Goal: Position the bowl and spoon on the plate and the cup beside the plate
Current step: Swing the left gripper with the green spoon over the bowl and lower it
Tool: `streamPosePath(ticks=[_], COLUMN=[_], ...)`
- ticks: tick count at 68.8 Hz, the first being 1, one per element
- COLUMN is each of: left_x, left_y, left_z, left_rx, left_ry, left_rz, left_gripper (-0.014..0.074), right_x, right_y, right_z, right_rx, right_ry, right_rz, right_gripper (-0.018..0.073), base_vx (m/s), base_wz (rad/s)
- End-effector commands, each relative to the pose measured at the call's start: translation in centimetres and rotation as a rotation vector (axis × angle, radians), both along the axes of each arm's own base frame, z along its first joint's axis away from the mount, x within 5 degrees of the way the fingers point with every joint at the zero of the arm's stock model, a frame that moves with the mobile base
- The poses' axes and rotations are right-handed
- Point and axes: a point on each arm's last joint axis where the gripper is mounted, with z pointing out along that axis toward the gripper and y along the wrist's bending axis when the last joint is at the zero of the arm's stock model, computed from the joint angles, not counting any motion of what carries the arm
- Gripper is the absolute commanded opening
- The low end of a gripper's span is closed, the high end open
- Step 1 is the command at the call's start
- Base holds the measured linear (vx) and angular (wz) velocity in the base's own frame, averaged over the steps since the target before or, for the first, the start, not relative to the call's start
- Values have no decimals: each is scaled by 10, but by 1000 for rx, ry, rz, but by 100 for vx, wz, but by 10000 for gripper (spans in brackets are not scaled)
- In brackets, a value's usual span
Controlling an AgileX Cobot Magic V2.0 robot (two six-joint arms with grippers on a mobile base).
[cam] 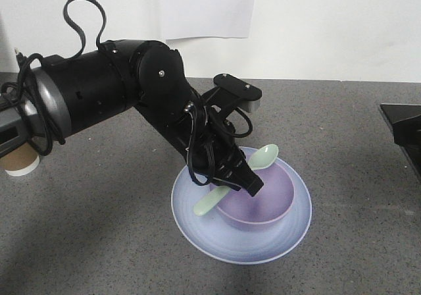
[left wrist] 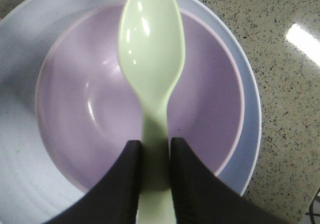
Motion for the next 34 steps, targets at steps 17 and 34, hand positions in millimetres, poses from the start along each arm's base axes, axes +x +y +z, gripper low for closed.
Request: streamPosePath(ticks=[17,34], left_x=[-7,-7], left_y=[1,1], left_z=[29,29], left_rx=[-82,-82], left_ry=[-56,-56], left_rz=[3,3], left_gripper=[224,321], right_x=[1,1], right_y=[-1,-1], right_z=[11,11], right_rx=[14,14], right_ry=[-77,-77], right_rz=[-2,-2], right_gripper=[501,501], base_vx=[0,0], base_wz=[0,0])
